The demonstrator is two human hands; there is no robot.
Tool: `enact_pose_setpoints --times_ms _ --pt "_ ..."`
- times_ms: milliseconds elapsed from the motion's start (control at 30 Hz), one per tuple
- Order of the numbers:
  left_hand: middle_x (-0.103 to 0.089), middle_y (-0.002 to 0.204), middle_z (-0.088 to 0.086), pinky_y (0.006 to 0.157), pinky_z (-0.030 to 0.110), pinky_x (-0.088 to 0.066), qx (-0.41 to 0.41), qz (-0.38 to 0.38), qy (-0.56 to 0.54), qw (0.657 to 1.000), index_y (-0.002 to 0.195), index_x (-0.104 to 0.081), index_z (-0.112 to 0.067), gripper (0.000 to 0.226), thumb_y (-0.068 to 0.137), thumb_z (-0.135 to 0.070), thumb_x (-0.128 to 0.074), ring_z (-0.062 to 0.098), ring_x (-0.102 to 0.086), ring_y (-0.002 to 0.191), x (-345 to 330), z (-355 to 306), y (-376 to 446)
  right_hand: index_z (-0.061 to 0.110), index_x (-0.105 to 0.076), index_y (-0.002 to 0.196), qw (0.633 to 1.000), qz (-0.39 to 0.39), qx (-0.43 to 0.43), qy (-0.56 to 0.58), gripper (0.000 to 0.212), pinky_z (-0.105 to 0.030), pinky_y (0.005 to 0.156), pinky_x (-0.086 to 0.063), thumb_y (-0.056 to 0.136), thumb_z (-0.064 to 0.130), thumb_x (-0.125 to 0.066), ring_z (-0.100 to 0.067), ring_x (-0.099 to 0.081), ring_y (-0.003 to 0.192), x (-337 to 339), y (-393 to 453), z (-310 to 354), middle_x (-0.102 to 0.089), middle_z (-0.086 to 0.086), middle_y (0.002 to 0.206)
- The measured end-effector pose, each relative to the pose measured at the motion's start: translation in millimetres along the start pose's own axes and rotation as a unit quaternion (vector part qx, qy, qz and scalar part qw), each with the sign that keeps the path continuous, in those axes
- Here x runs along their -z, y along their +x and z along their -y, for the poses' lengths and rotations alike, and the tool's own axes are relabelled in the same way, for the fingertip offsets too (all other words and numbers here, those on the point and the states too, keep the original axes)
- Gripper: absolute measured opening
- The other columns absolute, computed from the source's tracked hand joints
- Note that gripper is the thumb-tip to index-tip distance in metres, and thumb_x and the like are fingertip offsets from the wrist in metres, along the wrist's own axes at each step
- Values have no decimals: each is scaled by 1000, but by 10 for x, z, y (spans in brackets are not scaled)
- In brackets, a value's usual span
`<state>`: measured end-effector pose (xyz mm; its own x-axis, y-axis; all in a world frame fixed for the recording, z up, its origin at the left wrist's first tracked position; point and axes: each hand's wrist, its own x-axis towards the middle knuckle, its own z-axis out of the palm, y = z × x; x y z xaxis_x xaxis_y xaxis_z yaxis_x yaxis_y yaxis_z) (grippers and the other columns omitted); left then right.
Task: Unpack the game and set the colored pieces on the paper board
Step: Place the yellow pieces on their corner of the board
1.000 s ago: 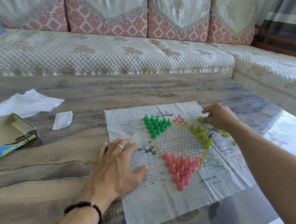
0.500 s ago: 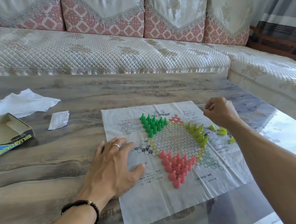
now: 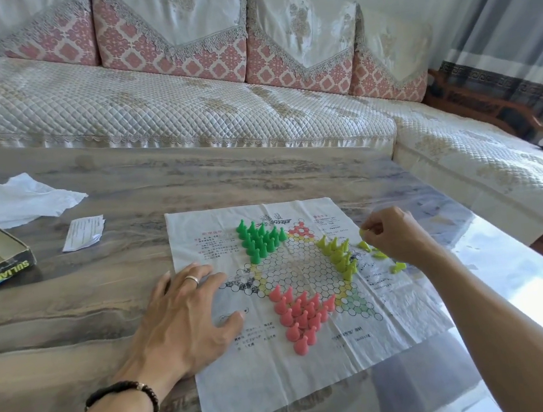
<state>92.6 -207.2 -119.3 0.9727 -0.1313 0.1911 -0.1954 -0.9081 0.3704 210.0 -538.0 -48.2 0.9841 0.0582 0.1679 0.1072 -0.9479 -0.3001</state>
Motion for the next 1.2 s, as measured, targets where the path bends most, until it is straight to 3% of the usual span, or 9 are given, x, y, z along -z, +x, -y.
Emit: enact_pose_setpoints --times_ms 100,267,400,600,700,833,967,1067,1200 --pt "-34 150 -7 117 35 -7 -1 -3 -7 1000 141 -41 -30 84 69 -71 -26 9 -21 142 -2 1 -8 2 -70 74 999 40 9 -34 16 -21 50 -47 85 5 -59 -9 -53 53 -36 -8 25 -67 3 67" --pt "-34 151 -8 117 34 -7 -3 -2 -9 1000 141 -40 -30 84 69 -71 -25 8 -19 142 0 -3 -5 18 -68 71 994 104 2 -39 15 -16 47 -43 85 12 -67 -8 -54 50 -93 -24 35 -64 8 62" --pt "-33 151 -7 118 35 -7 -2 -1 -6 1000 142 -40 -30 83 70 -71 -27 9 -18 143 -1 3 -8 16 -66 68 994 104 -6 -35 18 -18 47 -40 84 20 -71 -4 -46 46 -148 -16 21 -63 6 60" --pt "-32 151 -9 119 36 -6 0 0 -10 1000 143 -38 -31 86 69 -71 -24 7 -17 143 -3 2 -3 13 -68 75 992 114 -3 -45 14 -19 53 -45 85 22 -71 -6 -51 53 -214 6 14 -66 3 66" --pt "-30 152 -8 119 36 -6 2 3 -10 1000 144 -36 -30 84 70 -71 -25 8 -15 143 -4 1 -7 15 -68 74 993 110 -4 -39 14 -18 52 -41 84 23 -72 -6 -52 54 -238 16 -16 -65 4 66" --pt "-30 152 -8 119 36 -6 2 4 -14 1000 143 -36 -30 82 72 -70 -28 8 -16 143 5 0 -13 15 -67 88 993 115 2 -37 11 -15 58 -43 80 17 -75 -5 -57 63 -189 -2 -39 -65 5 73" --pt "-28 154 -8 119 36 -5 -1 6 -13 1000 145 -34 -30 78 76 -68 -32 7 -14 144 8 -3 -12 15 -70 92 997 68 -11 -36 19 -20 65 -48 80 2 -64 -7 -61 70 -25 45 -133 -66 6 78" --pt "-28 154 -8 119 36 -5 0 5 -16 1000 145 -34 -30 79 75 -68 -31 7 -14 144 4 -2 -12 20 -69 86 997 13 -30 -64 23 -29 69 -53 82 5 -52 -14 -66 69 40 91 -231 -69 4 81" --pt "-29 153 -8 119 35 -5 1 2 -15 1000 144 -34 -31 81 74 -70 -29 7 -14 144 -4 3 -11 17 -69 95 995 25 -37 -84 14 -38 77 -55 86 15 -59 -18 -65 77 -19 97 -226 -68 2 85"
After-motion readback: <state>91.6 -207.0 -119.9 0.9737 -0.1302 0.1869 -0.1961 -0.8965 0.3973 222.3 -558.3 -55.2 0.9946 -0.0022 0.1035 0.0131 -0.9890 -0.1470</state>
